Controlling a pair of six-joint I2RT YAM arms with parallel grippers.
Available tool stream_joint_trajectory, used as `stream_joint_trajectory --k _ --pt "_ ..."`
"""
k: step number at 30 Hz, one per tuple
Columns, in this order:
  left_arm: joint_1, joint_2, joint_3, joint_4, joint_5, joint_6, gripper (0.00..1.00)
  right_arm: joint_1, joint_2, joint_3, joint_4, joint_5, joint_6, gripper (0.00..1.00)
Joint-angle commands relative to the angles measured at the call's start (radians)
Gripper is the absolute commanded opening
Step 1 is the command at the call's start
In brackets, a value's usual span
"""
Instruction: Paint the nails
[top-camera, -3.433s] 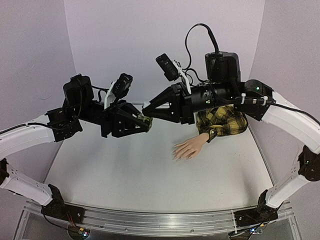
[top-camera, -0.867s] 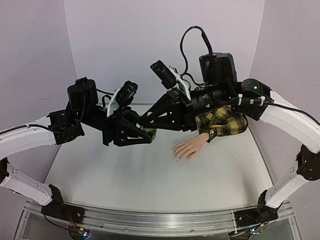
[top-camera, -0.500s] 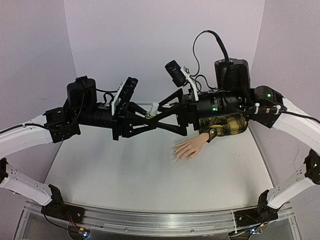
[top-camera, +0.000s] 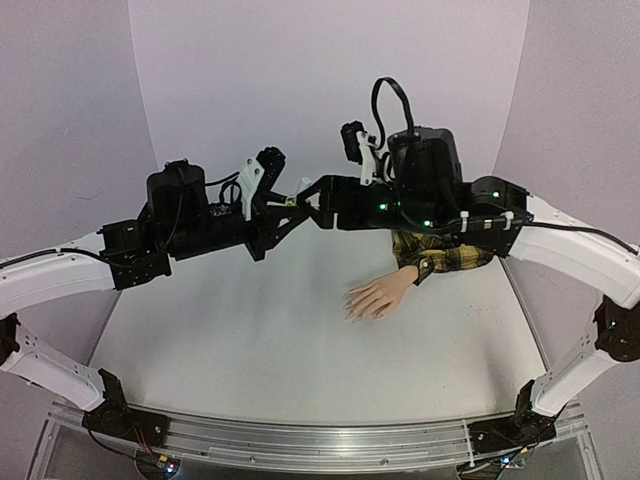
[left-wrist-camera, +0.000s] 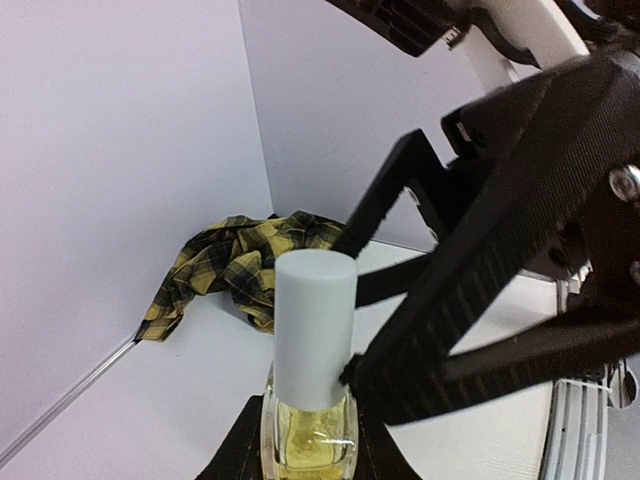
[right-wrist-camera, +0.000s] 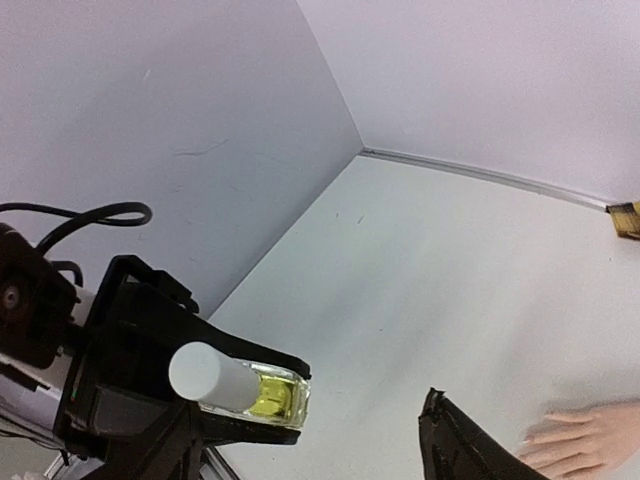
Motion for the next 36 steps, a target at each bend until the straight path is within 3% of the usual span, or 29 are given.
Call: stream_joint_trajectory --k 1,14,22,25,27,30,32,36 --pt "-0.009 0.033 0.017 0.050 -0.127 -0.010 0.00 0.014 0.030 0.071 0.014 0.103 0.056 0.68" --pt "-0.021 0.046 0.018 0.077 -0.157 -0.032 0.00 0.021 0.142 0.209 -0.062 0.154 0.045 0.38" --pt "-0.023 0.039 0.016 0.081 -0.158 -0.034 0.00 0.020 0.176 0.246 -0.064 0.137 0.036 0.36" --pt "-0.023 0.031 0.014 0.080 -0.147 -0.038 0.00 0.020 0.178 0.250 -0.064 0.128 0.022 0.19" --pt "-0.023 0.019 0.008 0.083 -0.118 -0.050 0.00 0.020 0.178 0.252 -0.064 0.119 0.001 0.00" --pt "-0.021 -0.016 -0.013 0.089 0.052 -0.068 0.00 0.020 0.168 0.249 -0.063 0.021 -0.102 0.00" --pt "-0.020 -0.049 -0.021 0.078 0.216 -0.076 0.00 0.019 0.147 0.228 -0.056 -0.138 -0.229 0.00" --pt "0.038 -0.090 -0.017 0.065 0.755 -0.172 0.00 0.019 0.082 0.146 -0.051 -0.800 -0.499 0.00"
